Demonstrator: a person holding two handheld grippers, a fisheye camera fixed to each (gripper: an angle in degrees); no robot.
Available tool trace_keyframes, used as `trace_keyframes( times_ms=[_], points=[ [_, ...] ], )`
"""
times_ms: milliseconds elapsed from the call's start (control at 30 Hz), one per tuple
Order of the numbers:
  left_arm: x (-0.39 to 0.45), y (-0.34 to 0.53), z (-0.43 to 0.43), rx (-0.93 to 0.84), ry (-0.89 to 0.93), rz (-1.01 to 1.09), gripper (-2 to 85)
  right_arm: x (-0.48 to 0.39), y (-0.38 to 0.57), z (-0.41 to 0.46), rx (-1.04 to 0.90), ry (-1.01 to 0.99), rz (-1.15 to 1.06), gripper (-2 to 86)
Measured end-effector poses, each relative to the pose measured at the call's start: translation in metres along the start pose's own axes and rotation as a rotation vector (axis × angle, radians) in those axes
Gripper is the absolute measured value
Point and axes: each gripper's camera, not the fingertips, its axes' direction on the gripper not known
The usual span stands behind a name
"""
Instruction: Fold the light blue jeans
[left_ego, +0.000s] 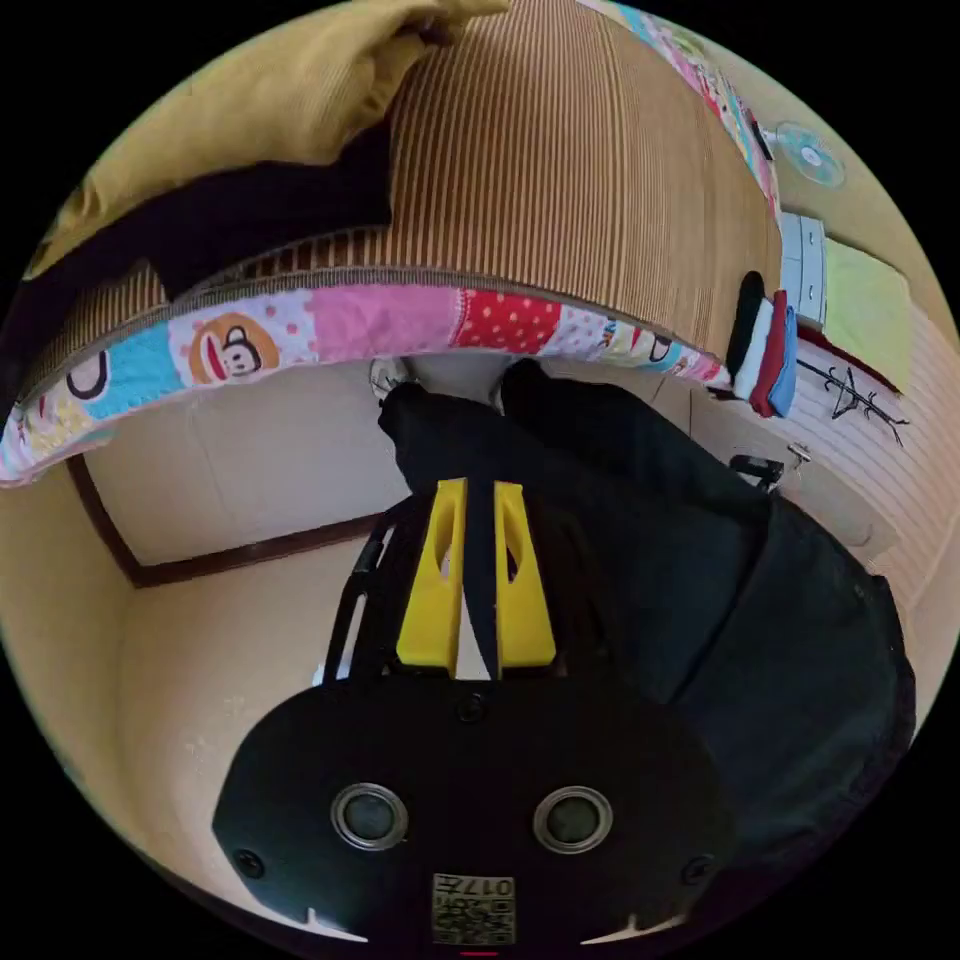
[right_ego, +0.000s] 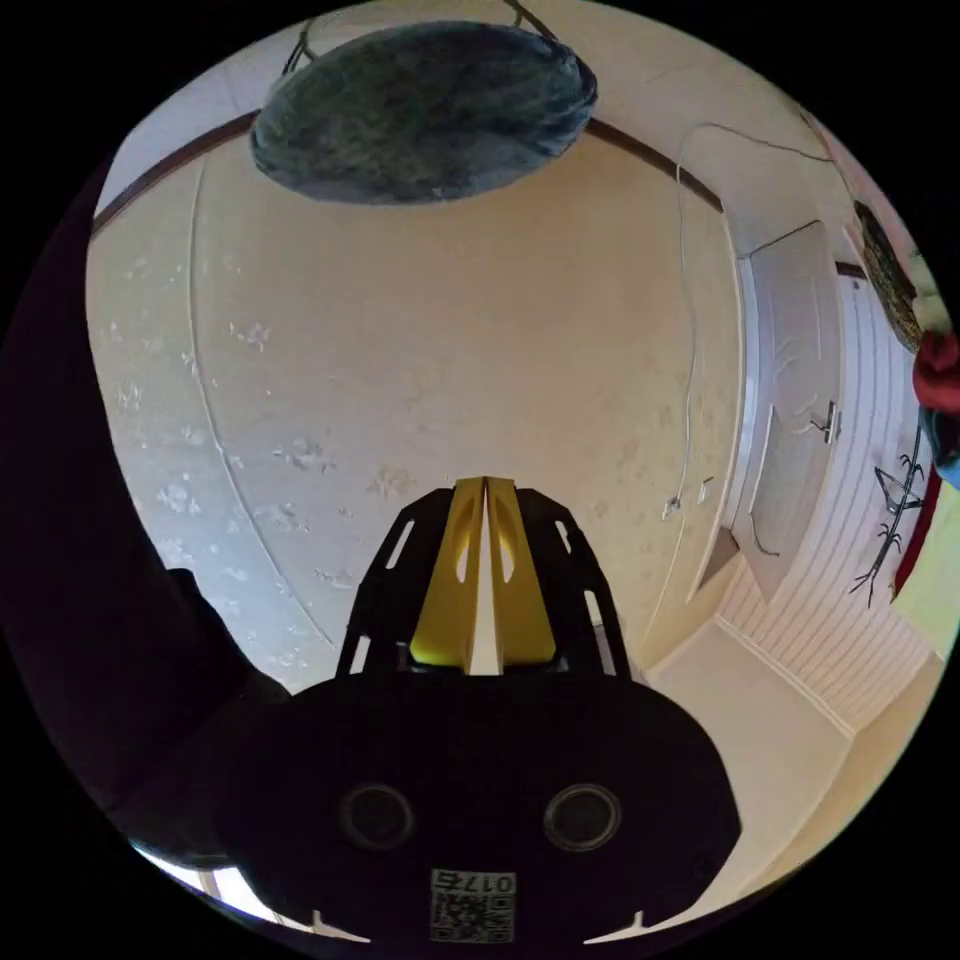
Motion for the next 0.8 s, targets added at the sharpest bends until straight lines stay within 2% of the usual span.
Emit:
trace_keyframes(
  times_ms=[67,100,233,300,333,433,533,600,800],
  points=[
    [-0.021,0.007,0.034,-0.186,-0.077,-0.229,4.0,0.003,0.006,-0.008,0.104,-0.105,-0.023,0.3],
    [-0.025,0.012,0.04,-0.21,-0.072,-0.288,3.5,0.006,0.012,-0.017,0.187,-0.15,-0.026,0.3],
    [-0.029,0.047,0.07,-0.219,0.185,-0.529,-0.5,0.008,0.031,-0.039,0.362,-0.092,-0.026,0.3],
    [-0.024,0.052,0.076,-0.223,0.243,-0.604,-0.8,0.012,0.04,-0.046,0.407,-0.089,-0.076,0.3],
    [-0.017,0.049,0.074,-0.224,0.254,-0.631,-0.9,0.019,0.05,-0.052,0.51,-0.124,-0.087,0.3],
    [0.008,0.02,0.05,-0.195,0.224,-0.594,-1.0,0.048,0.075,-0.057,0.724,-0.283,-0.091,0.3],
    [0.046,-0.026,0.005,-0.102,0.161,-0.484,-1.0,0.108,0.105,-0.047,0.946,-0.645,-0.228,0.3],
    [0.075,-0.051,-0.024,-0.029,0.115,-0.4,-1.0,0.145,0.127,-0.035,1.096,-0.772,-0.24,0.4],
    [0.165,-0.099,-0.063,0.089,0.022,-0.244,-1.0,0.275,0.183,0.021,1.436,-1.05,-0.045,0.8]
  ],
)
